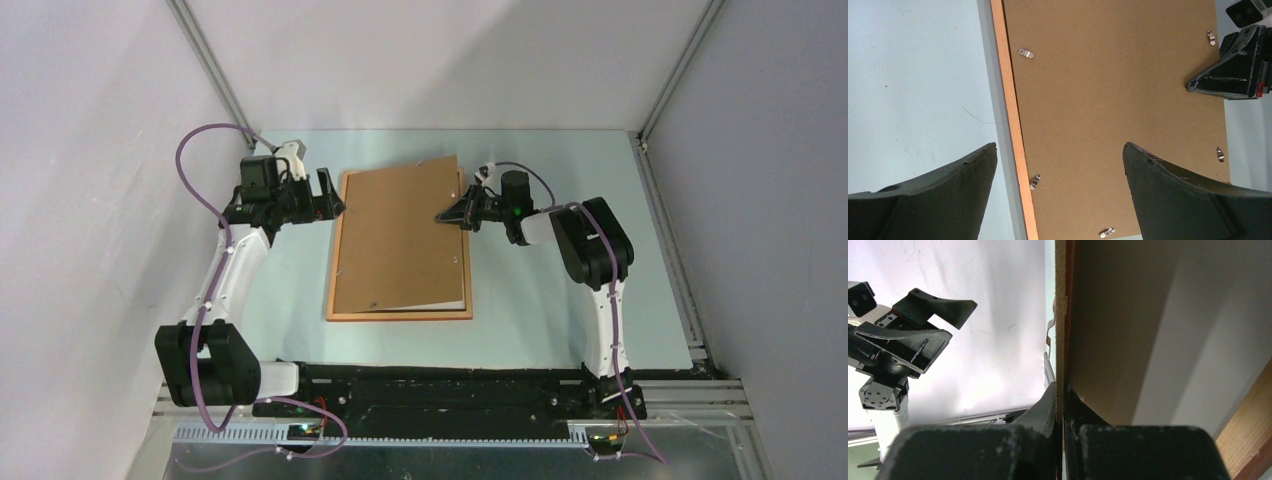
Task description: Put the photo into the frame
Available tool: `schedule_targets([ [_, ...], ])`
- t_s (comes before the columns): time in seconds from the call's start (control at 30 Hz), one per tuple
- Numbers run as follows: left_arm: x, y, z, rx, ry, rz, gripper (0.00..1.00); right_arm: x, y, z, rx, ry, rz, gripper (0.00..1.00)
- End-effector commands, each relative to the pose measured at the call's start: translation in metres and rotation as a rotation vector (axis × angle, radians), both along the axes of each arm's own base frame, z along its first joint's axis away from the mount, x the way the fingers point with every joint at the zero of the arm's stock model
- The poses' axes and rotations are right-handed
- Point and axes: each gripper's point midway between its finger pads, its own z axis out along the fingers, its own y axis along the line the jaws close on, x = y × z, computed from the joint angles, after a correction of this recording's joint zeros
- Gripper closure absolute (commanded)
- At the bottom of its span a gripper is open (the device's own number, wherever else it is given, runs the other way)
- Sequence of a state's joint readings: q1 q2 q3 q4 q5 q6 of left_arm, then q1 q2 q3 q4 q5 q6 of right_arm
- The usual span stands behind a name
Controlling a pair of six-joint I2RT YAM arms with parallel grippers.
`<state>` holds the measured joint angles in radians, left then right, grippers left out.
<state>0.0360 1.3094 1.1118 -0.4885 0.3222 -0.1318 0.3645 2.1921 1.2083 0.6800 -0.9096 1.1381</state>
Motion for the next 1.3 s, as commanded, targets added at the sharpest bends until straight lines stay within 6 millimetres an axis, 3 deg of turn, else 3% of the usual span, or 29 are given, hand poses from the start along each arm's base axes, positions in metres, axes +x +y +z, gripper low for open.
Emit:
schedule_targets([
  [0.0,0.001,-0.001,0.006,-0.014,-0.027,-0.005,0.00,-0.001,0.005,0.011,0.038,-0.057,0.031,1.00],
  [0.8,0.000,0.000,0.004,-0.011,-0.022,-0.003,0.00,0.009,0.005,-0.005,0.020,-0.045,0.062,0.97],
  [1.1,0.000,0.000,0.004,-0.009,-0.025,-0.005,0.00,0.012,0.005,-0.009,-0.001,-0.048,0.070,0.77],
  [1.27,0.000,0.000,0.003,-0.010,-0.021,-0.005,0.00,0.009,0.006,-0.012,-0.012,-0.041,0.075,0.71],
])
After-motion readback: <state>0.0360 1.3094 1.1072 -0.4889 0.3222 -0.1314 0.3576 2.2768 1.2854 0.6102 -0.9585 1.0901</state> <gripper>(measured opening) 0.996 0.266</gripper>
